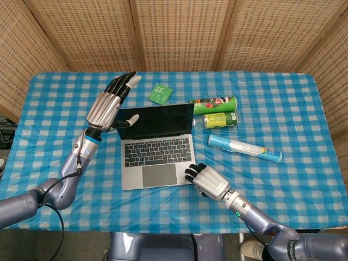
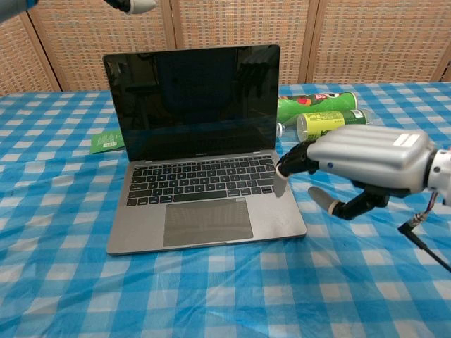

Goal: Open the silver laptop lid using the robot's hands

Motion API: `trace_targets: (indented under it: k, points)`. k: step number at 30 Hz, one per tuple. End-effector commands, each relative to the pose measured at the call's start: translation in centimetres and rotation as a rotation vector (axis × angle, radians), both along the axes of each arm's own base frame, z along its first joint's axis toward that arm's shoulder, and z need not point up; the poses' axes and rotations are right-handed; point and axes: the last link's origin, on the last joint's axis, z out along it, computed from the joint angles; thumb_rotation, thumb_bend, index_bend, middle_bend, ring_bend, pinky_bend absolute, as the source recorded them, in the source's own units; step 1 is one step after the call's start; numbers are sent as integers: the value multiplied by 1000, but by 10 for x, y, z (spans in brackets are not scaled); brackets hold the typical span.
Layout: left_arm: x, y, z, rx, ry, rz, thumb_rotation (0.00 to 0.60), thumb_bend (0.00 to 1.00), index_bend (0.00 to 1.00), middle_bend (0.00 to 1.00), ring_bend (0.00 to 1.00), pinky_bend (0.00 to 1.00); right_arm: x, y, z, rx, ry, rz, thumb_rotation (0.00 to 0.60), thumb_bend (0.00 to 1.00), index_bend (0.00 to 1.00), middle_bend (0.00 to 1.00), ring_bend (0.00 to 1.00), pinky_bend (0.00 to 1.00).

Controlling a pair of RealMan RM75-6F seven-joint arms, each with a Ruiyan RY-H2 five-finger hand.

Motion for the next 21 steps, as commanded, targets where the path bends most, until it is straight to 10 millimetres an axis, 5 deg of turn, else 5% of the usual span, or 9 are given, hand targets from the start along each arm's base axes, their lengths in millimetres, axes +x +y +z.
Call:
trace_targets:
  k: [1,6,11,17,21]
  points:
    - [-17,-12,19,49,46,24,600,246,0,0,0,1,-8,-5,27,-75,-49,-21,600,816,348,326,224,347]
    - [-51,-29,43,119,103,119,600,80,0,0,0,0,-39,-14,64,-226,-87,-24,600,538,325,280,196,246]
    - [-95,-61,66,156,148,290,600,0,0,0,0,0,-81,-15,95,-353,-100,-68,600,78,203,106,23,16]
    - [-156,-126,73,174,194,469,600,0,0,0,0,0,-132,2,117,-484,-116,-210,600,0,69,0,0,0]
    - [-184,-163,68,157,181,533,600,0,0,0,0,0,-143,21,124,-528,-148,-281,600,0,33,0,0,0]
